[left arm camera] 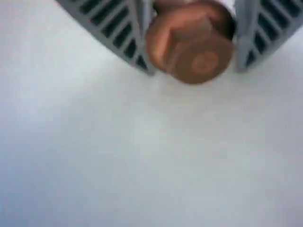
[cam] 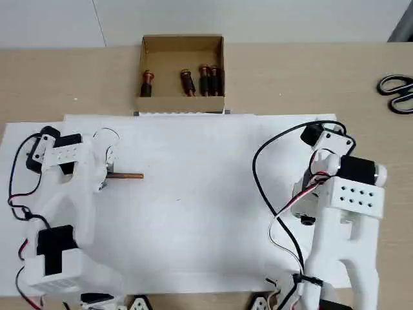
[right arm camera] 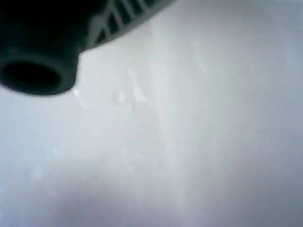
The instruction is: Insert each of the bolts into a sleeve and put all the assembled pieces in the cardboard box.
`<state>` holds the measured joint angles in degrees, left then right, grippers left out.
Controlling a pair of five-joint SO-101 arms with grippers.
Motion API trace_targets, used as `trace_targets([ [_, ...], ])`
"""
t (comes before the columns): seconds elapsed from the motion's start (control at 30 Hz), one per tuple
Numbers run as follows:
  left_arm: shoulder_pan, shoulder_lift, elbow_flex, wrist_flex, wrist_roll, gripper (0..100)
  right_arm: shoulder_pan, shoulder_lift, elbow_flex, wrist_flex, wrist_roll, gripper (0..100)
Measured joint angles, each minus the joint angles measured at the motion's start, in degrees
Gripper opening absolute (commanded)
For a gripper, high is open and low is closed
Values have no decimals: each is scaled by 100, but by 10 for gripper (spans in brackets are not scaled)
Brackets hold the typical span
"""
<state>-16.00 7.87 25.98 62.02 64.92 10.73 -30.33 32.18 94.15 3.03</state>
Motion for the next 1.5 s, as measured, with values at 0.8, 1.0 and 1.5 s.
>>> trace_targets([
  [0.8,-132,273,-2031,1407,-2664,11,9,0,0,0,0,4],
  [1.0,-141,580,-2040,1723,-3895,11,9,0,0,0,0,4],
  [1.5,-158,1477,-2303,2215,-4176,12,9,0,0,0,0,4],
])
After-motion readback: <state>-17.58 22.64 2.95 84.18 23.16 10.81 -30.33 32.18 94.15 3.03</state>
